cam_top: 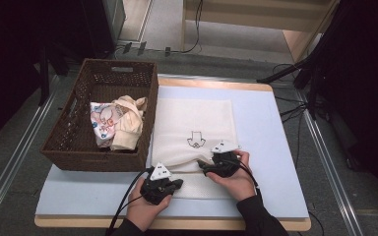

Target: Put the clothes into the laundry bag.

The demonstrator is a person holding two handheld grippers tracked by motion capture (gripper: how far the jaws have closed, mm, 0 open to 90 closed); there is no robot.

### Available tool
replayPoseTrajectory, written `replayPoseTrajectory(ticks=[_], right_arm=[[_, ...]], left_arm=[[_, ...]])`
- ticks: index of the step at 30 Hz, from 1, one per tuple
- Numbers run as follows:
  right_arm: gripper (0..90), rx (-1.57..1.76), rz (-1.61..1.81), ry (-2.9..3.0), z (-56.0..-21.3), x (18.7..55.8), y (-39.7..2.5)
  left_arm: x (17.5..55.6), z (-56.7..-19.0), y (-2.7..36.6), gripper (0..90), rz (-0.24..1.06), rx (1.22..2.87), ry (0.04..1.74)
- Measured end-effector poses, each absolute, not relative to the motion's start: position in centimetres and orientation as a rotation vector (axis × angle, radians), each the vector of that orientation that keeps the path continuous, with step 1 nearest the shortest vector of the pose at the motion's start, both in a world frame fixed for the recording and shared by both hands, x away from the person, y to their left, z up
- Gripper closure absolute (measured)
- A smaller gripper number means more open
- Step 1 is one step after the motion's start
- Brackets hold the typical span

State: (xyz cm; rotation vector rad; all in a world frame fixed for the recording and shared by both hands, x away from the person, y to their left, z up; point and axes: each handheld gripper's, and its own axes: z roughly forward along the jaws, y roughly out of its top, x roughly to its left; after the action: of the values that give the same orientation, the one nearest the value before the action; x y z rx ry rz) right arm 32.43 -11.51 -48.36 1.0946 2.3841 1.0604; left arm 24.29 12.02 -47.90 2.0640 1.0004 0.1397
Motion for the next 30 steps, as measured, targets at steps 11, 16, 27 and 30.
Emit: replayPoseTrajectory(ticks=[11,16,27,30], right_arm=[[85.1,1.219,1.065,2.317,-47.8,32.3,-12.0],[88.3,1.23,1.161,2.271,-46.7,31.9,-12.4],[88.1,1.204,1.382,2.191,-43.9,31.1,-13.7],[88.1,1.228,1.424,2.168,-43.6,31.2,-14.2]], left_arm=[[24.3,-47.9,11.9,90.0,0.148,2.069,0.998],[24.1,-47.8,11.8,90.0,0.167,2.08,0.993],[24.2,-47.8,11.8,90.0,0.17,2.086,0.987],[24.2,-47.8,11.8,90.0,0.171,2.09,0.987]])
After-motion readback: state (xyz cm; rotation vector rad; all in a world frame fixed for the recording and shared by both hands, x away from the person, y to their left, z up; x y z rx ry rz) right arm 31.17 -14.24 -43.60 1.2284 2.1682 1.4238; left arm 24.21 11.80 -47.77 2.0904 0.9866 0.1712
